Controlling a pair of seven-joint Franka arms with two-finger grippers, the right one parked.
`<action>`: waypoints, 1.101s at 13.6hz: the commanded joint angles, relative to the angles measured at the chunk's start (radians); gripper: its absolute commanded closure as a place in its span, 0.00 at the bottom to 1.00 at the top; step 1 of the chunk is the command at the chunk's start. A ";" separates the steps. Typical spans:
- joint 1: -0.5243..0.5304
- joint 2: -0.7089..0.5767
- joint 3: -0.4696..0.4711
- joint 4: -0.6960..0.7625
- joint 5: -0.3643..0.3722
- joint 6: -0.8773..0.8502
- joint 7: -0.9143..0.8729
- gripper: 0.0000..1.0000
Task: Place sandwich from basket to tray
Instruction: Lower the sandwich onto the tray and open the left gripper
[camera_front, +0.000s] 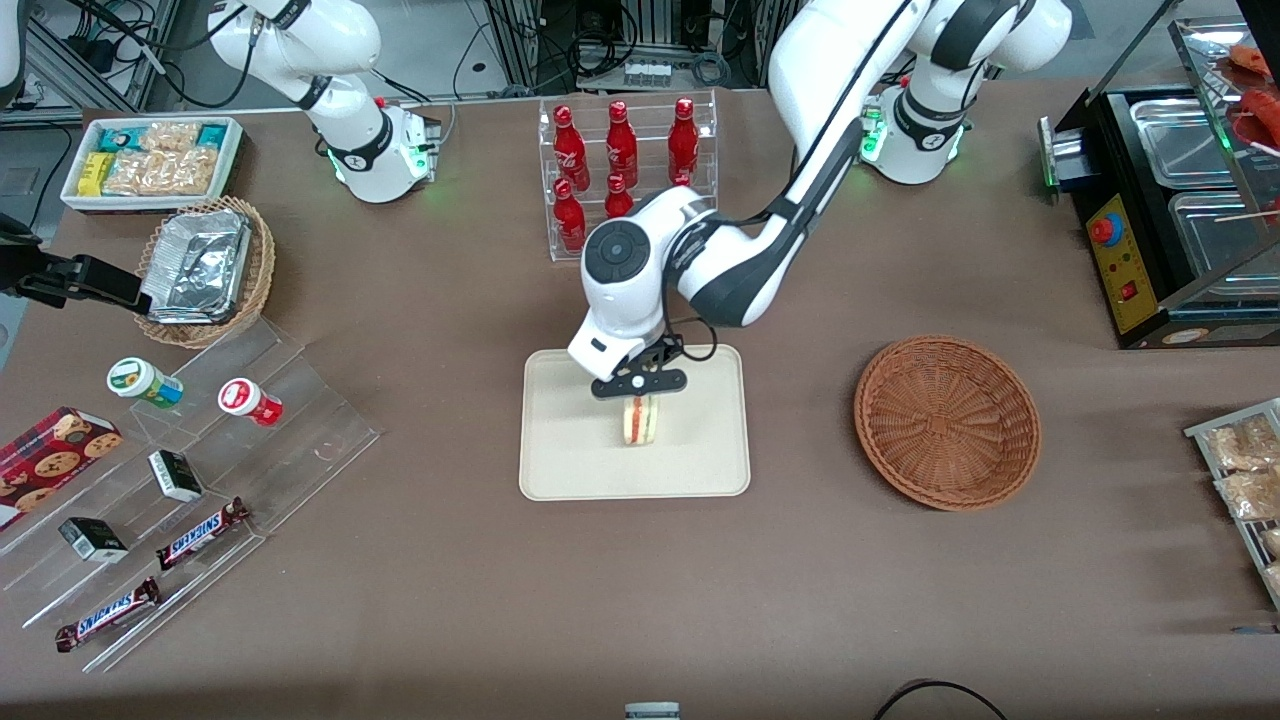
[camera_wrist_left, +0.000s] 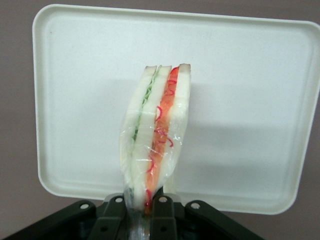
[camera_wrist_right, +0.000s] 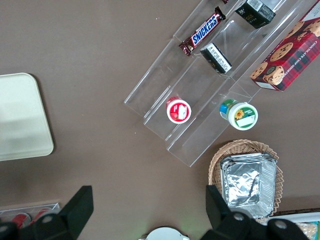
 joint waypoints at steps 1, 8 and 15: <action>-0.031 0.080 0.013 0.076 0.042 0.020 -0.004 1.00; -0.041 0.118 0.014 0.078 0.043 0.034 -0.124 1.00; -0.022 -0.005 0.019 0.084 0.042 -0.079 -0.115 0.00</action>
